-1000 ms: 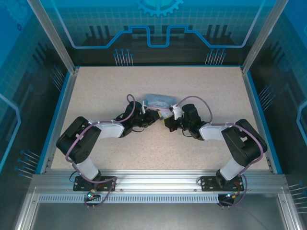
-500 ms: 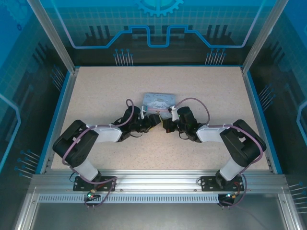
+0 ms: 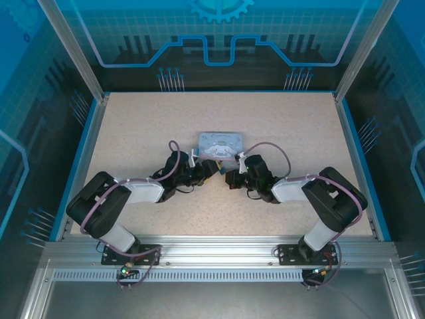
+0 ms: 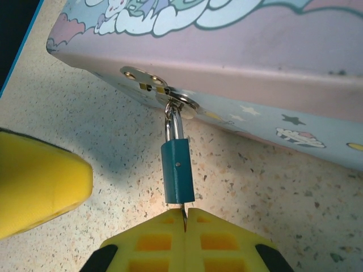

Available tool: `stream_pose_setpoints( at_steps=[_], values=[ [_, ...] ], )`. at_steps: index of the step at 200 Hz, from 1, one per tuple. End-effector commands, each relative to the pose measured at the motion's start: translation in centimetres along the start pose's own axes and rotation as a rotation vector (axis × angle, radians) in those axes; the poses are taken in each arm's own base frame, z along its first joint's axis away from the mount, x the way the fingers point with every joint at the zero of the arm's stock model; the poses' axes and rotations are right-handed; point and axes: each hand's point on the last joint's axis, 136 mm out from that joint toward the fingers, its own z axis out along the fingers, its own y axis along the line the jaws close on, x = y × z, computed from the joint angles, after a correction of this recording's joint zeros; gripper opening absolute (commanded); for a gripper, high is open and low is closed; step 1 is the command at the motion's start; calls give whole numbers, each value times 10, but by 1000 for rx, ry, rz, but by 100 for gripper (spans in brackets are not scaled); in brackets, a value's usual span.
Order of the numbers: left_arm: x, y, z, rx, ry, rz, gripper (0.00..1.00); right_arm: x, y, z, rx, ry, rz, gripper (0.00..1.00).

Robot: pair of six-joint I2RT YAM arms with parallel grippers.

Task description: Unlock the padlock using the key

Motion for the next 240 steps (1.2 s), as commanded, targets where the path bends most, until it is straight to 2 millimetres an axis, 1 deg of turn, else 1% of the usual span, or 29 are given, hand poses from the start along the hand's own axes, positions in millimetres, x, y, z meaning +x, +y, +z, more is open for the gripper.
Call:
stream_pose_setpoints(
  at_steps=[1,17,51,91,105,173,220,240],
  values=[
    [-5,1,4,36,-27,-17,57,-16,23,-5,-70,-70,24,0],
    [-3,3,8,40,-20,-27,56,-16,25,-5,-74,-72,43,0],
    [3,14,14,17,-7,-45,57,-18,30,-5,-78,-75,67,0],
    [4,18,23,20,-2,-50,56,-15,30,-2,-74,-58,88,0],
    [5,21,26,17,-3,-53,54,-14,31,-2,-77,-56,90,0],
    [5,20,37,73,-19,-74,41,-10,33,3,-86,-47,108,0],
    [9,22,42,79,-21,-82,40,-8,34,5,-85,-42,127,0],
    [11,25,43,69,-23,-85,44,-9,33,5,-79,-48,134,0]
  ],
)
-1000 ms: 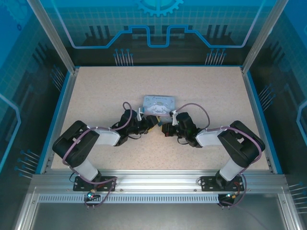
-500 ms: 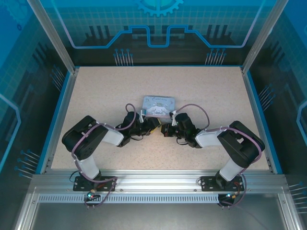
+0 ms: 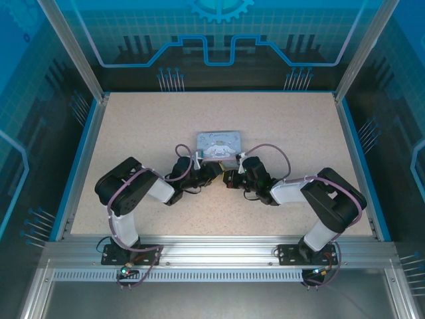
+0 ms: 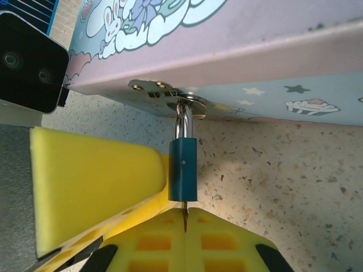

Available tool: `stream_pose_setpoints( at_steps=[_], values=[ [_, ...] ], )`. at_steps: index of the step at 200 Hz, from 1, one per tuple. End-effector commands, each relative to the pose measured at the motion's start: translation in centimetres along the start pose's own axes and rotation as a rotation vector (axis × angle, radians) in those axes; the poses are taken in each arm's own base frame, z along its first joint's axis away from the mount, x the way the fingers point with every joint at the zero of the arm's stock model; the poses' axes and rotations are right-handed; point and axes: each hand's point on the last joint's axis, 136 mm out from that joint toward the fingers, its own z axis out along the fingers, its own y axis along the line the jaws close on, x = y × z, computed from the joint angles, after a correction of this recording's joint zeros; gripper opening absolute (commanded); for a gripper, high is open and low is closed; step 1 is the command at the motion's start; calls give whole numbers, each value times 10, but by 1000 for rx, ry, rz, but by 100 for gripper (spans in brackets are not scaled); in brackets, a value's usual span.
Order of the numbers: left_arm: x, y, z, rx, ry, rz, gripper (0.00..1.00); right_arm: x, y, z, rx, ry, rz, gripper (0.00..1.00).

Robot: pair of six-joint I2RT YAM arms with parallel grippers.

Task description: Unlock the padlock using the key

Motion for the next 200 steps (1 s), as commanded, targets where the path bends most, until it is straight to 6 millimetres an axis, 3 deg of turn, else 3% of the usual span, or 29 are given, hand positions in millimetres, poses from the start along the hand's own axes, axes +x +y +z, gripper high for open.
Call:
stream_pose_setpoints(
  at_steps=[1,82,179,200],
  values=[
    [12,7,4,-11,25,-48,45,-5,25,4,-76,-14,-13,0],
    [8,17,-1,-45,-16,-89,49,-9,26,6,-108,-19,42,0],
    [7,14,-1,-38,-27,-84,9,-7,20,8,-98,-12,58,0],
    [6,13,-3,-41,-29,-75,4,-8,20,8,-102,-15,58,0]
  ],
)
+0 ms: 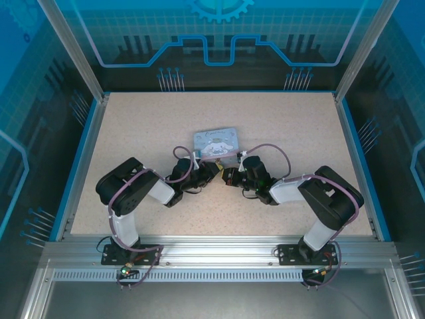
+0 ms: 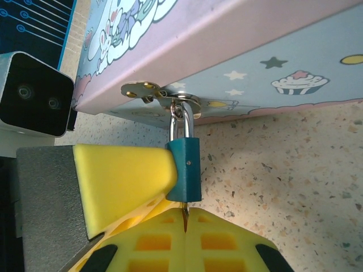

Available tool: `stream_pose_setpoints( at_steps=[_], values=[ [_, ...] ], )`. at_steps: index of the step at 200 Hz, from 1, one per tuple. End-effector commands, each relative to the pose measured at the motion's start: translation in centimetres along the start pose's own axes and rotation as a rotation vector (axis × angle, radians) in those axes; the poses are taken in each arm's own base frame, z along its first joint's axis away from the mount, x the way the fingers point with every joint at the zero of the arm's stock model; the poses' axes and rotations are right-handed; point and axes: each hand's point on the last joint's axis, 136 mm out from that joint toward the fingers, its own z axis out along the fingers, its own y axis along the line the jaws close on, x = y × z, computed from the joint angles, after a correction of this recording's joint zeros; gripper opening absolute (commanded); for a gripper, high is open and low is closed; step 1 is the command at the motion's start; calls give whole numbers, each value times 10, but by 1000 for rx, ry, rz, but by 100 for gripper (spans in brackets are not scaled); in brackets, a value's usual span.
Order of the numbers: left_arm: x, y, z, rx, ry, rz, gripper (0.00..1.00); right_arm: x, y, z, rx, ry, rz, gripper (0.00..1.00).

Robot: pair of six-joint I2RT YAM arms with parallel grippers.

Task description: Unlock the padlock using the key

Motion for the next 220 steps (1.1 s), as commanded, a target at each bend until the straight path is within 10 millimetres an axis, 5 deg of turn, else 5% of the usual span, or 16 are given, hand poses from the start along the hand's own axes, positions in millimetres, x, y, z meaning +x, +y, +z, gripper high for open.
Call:
stream_pose_setpoints(
  at_steps=[1,53,145,191,220],
  values=[
    [16,10,-2,-33,56,-46,4,1,16,4,-67,21,-11,0],
    [14,9,-6,-38,44,-43,0,-6,22,-4,-94,9,-45,12],
    [12,4,-8,-44,38,-40,0,-13,-10,-43,25,-27,-89,45],
    [12,-7,-13,-43,48,-63,0,-29,-13,-86,270,-38,-505,62],
    [13,-18,-14,-42,73,-72,0,-32,-4,-103,359,-79,-781,63]
  ],
)
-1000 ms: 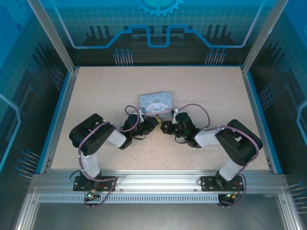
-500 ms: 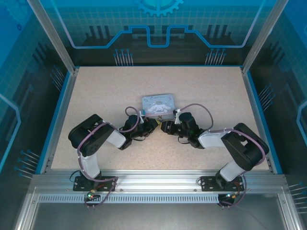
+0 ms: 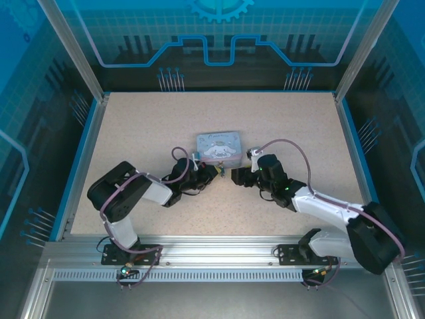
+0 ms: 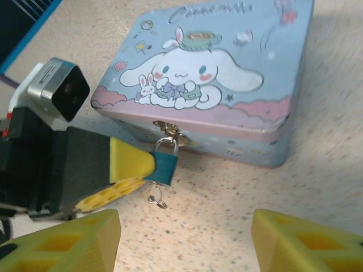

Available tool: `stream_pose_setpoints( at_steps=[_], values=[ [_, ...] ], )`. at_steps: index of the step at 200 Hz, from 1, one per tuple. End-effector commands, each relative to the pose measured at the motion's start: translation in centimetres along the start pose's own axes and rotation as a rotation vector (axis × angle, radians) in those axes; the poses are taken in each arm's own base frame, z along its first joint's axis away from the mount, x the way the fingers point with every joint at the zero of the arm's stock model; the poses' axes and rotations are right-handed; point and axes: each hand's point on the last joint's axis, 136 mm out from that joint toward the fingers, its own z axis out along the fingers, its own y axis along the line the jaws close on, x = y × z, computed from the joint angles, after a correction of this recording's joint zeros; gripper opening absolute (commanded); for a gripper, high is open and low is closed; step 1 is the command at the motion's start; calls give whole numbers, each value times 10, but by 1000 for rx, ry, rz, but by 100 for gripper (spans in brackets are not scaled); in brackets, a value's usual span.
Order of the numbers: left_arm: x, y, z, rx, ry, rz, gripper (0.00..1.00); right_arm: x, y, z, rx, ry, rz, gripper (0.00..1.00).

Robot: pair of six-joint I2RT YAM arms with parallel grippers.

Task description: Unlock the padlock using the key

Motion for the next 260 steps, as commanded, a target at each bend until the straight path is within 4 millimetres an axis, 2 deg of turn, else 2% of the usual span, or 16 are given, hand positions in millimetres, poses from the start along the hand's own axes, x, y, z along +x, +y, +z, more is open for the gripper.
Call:
stream_pose_setpoints(
  at_steps=[1,27,57,85,120,158,188,260],
  values=[
    [7,-19,-3,24,47,-18,0,6,-13,-14,155,31,-320,63],
    [10,-27,-2,45,69,-41,0,2,1,-21,241,-5,-582,62],
    [9,-27,-1,42,71,-60,0,-8,8,-24,359,-20,-825,61],
    [10,-29,0,49,81,-71,0,-9,12,-18,412,0,-1010,63],
    [10,-34,4,67,95,-85,0,5,18,-1,412,62,-1206,64],
    [11,-37,7,80,106,-95,0,15,32,21,378,93,-1298,63],
    [10,-38,7,85,106,-97,0,20,40,34,340,96,-1325,56],
    [10,-36,6,76,102,-98,0,18,38,49,321,93,-1300,42]
  ],
)
